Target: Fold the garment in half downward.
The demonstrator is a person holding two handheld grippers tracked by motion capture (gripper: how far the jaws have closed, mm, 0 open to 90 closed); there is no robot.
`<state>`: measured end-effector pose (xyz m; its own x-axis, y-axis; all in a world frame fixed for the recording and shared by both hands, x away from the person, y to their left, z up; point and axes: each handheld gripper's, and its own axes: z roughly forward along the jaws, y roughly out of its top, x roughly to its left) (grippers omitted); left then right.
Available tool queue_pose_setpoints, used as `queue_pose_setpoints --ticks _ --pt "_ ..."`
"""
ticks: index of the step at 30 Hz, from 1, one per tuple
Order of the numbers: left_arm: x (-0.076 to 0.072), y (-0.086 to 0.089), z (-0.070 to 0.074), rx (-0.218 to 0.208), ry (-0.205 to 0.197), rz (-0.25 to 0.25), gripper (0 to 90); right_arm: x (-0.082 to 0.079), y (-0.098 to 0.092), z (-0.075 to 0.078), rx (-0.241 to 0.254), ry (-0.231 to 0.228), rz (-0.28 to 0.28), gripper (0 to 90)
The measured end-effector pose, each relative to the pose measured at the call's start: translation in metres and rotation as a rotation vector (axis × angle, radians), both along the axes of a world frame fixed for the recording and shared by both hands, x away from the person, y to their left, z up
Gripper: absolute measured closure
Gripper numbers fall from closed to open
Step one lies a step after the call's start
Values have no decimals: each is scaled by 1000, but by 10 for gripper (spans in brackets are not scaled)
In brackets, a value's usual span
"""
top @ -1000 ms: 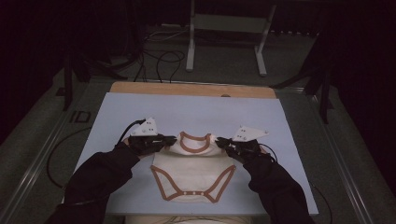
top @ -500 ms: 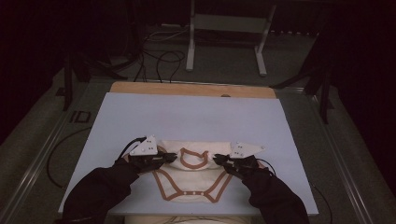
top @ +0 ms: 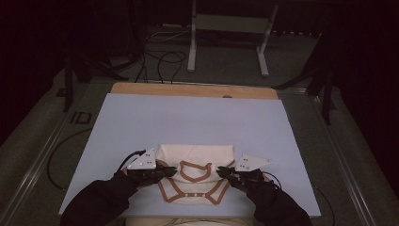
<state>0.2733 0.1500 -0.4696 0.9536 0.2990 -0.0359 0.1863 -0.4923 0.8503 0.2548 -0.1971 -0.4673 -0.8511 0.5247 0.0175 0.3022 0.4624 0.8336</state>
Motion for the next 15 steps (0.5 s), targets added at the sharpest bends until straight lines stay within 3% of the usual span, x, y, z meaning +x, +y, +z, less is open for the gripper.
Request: queue_pose_setpoints --ticks 7,11,15 --pt "-3 3 -7 12 19 -30 877 -9 -1 -3 -11 1 23 822" --pt "-5 4 -15 31 45 -52 877 -11 -2 -10 13 48 35 819" --pt "-6 6 -21 34 68 -61 873 -15 2 -14 1 59 56 815"
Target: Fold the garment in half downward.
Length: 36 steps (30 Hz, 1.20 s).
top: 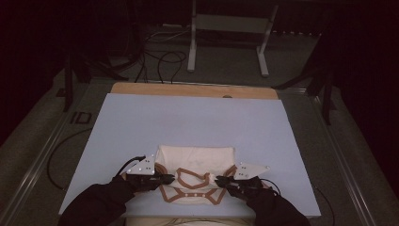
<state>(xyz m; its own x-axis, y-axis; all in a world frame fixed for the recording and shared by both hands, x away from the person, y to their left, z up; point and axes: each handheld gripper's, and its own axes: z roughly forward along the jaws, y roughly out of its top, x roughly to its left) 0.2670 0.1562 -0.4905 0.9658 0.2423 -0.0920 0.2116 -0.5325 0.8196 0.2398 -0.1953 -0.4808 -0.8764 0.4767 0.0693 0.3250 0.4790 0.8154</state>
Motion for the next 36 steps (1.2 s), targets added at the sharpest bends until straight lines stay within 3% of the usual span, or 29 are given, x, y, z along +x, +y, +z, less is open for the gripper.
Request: queue_pose_setpoints --ticks 8,10,12,15,19,23,25,29,36 --pt "-9 3 -7 23 41 -57 861 -7 1 -1 7 27 34 783" --pt "-10 4 -8 28 59 -74 850 -9 2 -2 4 30 56 737" --pt "-12 4 -10 35 67 -101 788 -11 4 -3 -1 49 79 653" --pt "-15 4 -10 31 58 -98 592 -11 5 -5 7 59 81 467" --pt "-17 4 -5 18 51 -109 429 -8 3 -4 23 61 61 343" --pt "-16 4 -1 -5 55 -87 263 -4 -1 -3 57 81 40 193" --pt "-16 5 -1 -2 42 -79 164 -3 -2 -2 68 77 43 155" --pt "-13 6 1 4 29 -48 65 -2 -4 0 74 56 34 130" --pt "-3 11 9 2 15 3 8 5 -8 6 82 -4 9 96"
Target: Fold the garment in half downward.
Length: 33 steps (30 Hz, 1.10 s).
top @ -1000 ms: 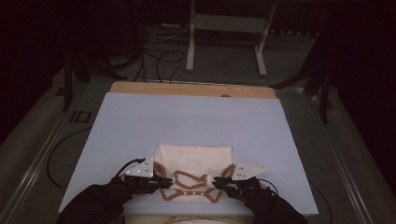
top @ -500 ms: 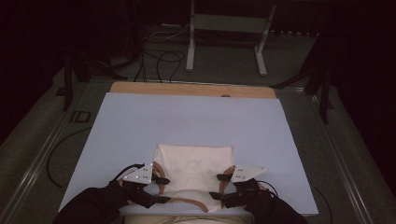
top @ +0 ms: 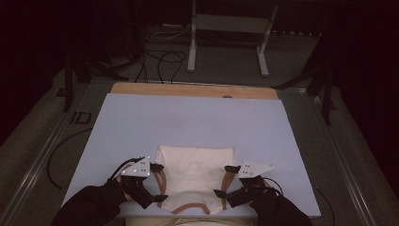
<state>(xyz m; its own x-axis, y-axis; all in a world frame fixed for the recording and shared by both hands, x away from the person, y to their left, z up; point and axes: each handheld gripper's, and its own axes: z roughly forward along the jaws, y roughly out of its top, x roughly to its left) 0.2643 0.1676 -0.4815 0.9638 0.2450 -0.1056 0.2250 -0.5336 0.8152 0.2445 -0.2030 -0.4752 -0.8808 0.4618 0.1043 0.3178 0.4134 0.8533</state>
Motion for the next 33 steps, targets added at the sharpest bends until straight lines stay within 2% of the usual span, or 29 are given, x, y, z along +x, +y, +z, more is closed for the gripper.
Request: queue_pose_setpoints --ticks 6,15,18,26,29,33 --pt "9 0 7 3 -17 28 7 8 -6 6 8 -11 -34 96" --pt "29 -1 19 -6 -38 73 8 24 -12 19 6 -60 -67 96" --pt "37 0 22 -10 -46 108 8 31 -14 22 3 -78 -80 96" --pt "57 -2 22 14 -50 188 8 53 -18 22 -13 -78 -117 96" --pt "64 -3 22 28 -54 202 8 63 -17 20 -26 -74 -125 96" --pt "75 -3 20 28 -48 227 8 75 -17 18 -26 -70 -133 97"
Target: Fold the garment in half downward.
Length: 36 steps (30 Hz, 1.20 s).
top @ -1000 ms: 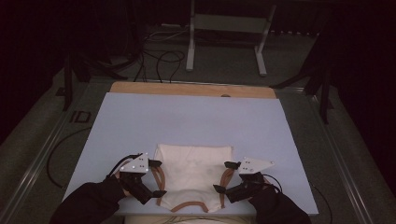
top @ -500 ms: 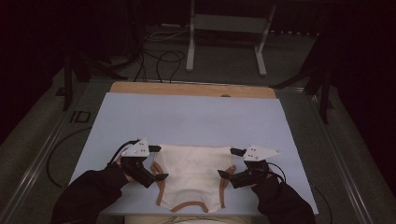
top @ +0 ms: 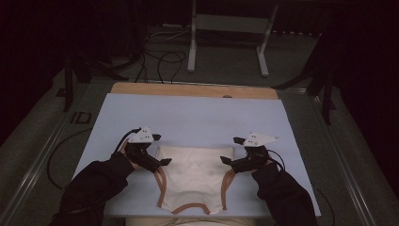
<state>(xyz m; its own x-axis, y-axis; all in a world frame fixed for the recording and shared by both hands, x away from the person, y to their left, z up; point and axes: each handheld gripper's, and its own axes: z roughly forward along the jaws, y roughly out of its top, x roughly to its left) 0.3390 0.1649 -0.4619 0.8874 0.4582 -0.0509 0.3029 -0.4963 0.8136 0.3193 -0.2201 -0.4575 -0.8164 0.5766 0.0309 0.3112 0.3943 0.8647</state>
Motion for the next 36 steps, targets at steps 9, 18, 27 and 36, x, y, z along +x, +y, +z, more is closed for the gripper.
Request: queue_pose_setpoints --ticks 9,18,27,36 --pt "23 3 -12 -2 45 89 37 21 -3 -7 -11 44 -29 96" --pt "36 5 -22 39 81 162 80 38 -14 -19 -24 104 -69 96" --pt "42 4 -34 84 107 202 176 48 -17 -34 -52 162 -131 97" --pt "42 1 -49 157 112 196 322 52 -16 -49 -79 204 -125 306"
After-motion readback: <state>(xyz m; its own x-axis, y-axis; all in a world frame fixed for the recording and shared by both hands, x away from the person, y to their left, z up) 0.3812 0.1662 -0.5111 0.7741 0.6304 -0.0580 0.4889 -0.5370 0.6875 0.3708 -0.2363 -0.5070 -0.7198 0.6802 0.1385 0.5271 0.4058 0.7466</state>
